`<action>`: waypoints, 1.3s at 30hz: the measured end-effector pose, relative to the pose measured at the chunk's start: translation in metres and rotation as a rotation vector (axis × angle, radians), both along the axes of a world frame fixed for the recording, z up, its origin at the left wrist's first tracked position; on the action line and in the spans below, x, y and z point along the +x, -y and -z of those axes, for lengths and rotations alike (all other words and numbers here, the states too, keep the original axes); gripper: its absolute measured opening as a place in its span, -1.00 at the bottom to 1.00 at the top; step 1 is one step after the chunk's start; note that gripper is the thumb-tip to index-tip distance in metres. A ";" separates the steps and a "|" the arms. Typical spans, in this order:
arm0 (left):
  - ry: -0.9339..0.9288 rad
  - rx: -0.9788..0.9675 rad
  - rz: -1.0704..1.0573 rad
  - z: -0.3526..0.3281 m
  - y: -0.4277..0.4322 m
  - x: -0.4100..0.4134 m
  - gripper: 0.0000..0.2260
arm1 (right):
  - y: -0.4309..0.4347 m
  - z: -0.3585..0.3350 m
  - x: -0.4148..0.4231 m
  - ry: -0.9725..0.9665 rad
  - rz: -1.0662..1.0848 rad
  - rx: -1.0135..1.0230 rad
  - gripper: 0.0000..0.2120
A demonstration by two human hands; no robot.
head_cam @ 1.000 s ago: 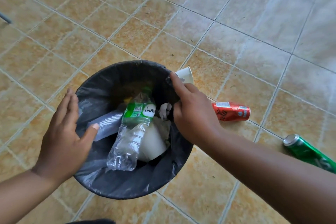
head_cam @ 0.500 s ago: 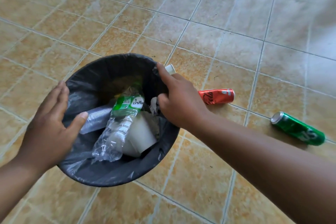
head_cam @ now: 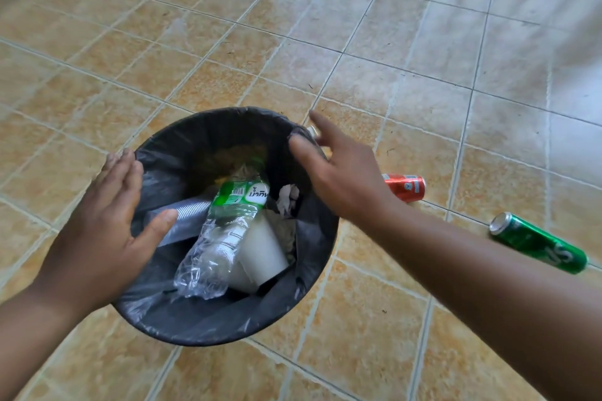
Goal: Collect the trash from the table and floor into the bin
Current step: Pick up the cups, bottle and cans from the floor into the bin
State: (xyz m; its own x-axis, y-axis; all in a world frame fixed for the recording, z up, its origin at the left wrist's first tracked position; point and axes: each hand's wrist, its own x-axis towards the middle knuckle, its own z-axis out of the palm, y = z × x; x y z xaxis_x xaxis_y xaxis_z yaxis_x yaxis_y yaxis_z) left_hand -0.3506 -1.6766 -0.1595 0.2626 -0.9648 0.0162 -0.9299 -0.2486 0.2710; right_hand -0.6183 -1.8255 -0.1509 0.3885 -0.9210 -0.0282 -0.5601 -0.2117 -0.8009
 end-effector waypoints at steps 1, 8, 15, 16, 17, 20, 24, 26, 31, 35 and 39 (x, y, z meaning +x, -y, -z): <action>-0.004 0.001 0.000 0.001 0.000 0.000 -0.12 | 0.011 -0.001 -0.001 0.019 0.049 -0.022 -0.47; 0.002 0.009 0.011 0.002 -0.001 -0.001 -0.08 | 0.108 0.052 0.012 -0.389 -0.009 -0.173 -0.65; 0.014 0.032 -0.018 0.000 0.001 -0.003 -0.11 | 0.127 0.099 0.047 -0.795 -0.367 -0.095 -0.55; 0.019 0.040 -0.018 -0.001 0.000 -0.004 -0.13 | 0.128 0.103 0.049 -0.800 -0.367 -0.062 -0.54; 0.021 0.045 -0.019 -0.002 0.000 -0.005 -0.14 | 0.129 0.108 0.050 -0.792 -0.350 -0.022 -0.53; 0.030 0.044 -0.027 -0.004 0.000 -0.006 -0.18 | 0.130 0.126 0.053 -0.706 -0.260 0.037 -0.57; 0.053 0.035 -0.013 -0.004 0.001 -0.007 -0.19 | 0.130 0.147 0.052 -0.691 -0.214 0.019 -0.63; 0.055 0.035 -0.011 -0.004 0.000 -0.007 -0.19 | 0.127 0.146 0.047 -0.727 -0.216 -0.004 -0.62; 0.054 0.044 -0.023 -0.004 0.001 -0.007 -0.17 | 0.123 0.113 0.031 -0.843 -0.218 -0.252 -0.67; 0.058 0.054 -0.023 -0.005 0.000 -0.008 -0.16 | 0.130 0.085 0.021 -0.738 -0.145 -0.443 -0.66; 0.056 0.045 -0.023 -0.006 0.000 -0.008 -0.15 | 0.122 0.037 0.011 -0.531 -0.016 -0.551 -0.54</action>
State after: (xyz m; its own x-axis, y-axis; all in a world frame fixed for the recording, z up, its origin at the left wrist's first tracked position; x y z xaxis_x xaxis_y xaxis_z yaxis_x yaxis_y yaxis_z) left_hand -0.3591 -1.6762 -0.1535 0.2844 -0.9586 -0.0116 -0.9373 -0.2806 0.2067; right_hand -0.6070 -1.9471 -0.1883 0.4648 -0.8504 0.2465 -0.8338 -0.5141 -0.2012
